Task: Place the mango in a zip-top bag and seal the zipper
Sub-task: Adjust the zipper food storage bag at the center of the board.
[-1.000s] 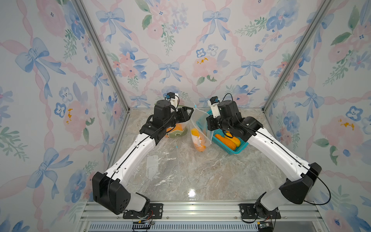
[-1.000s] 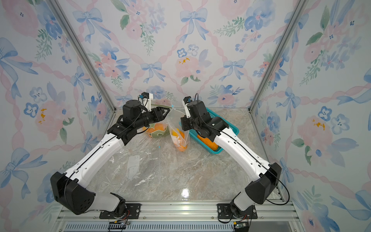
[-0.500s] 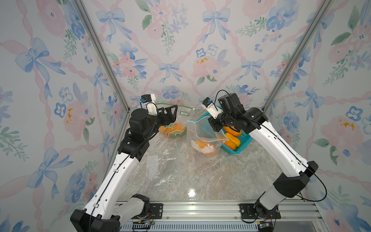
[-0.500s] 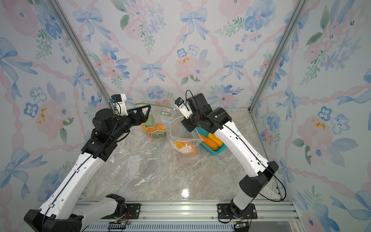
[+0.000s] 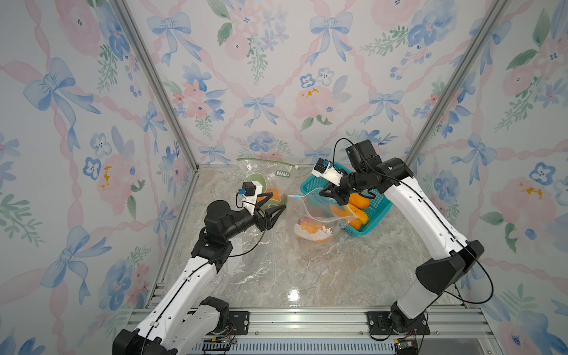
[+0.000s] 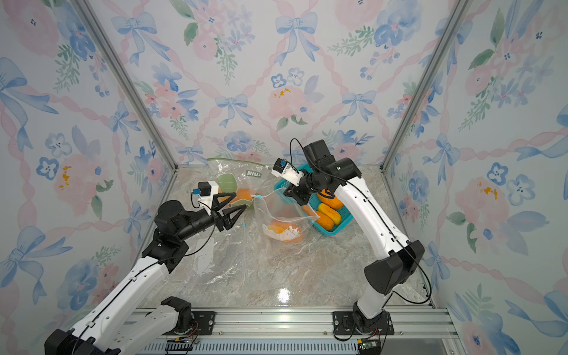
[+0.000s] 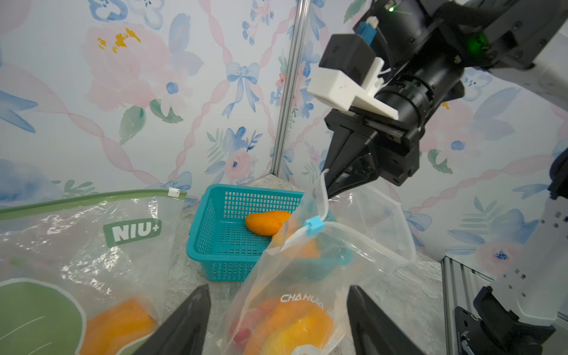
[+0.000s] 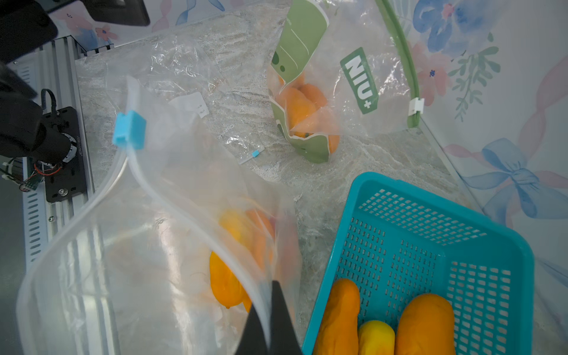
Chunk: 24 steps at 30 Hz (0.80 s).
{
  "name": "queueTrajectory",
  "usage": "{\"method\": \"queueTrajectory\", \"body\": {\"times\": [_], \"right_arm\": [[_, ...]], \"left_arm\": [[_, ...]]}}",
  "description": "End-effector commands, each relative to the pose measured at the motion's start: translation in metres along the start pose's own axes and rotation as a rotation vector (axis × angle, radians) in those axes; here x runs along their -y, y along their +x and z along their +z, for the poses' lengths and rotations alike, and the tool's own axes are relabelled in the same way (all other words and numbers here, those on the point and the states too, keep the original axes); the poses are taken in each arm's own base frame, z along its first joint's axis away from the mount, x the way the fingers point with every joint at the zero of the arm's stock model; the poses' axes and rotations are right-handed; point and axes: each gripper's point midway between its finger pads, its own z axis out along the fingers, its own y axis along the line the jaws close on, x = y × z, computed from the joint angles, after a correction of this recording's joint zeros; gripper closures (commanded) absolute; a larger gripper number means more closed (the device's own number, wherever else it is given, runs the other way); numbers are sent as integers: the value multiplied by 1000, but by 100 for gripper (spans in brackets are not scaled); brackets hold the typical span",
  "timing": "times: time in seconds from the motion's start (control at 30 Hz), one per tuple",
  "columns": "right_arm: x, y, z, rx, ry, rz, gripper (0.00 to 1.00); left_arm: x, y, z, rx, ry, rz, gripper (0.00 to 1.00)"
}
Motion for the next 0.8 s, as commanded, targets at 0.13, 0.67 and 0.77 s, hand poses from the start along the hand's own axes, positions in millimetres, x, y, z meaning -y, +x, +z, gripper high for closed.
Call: {"method": "queueTrajectory", "body": {"times": [0.13, 0.67, 0.77], "right_arm": [[-3, -6, 5, 35, -157, 4, 100], [0, -10, 16, 37, -186, 23, 100], [0, -12, 16, 39, -186, 26, 100]], "left_arm": [[5, 1, 25, 13, 163, 194, 25], [-31, 6, 62, -31, 151, 255, 57], [-30, 6, 64, -31, 172, 256, 67]]}}
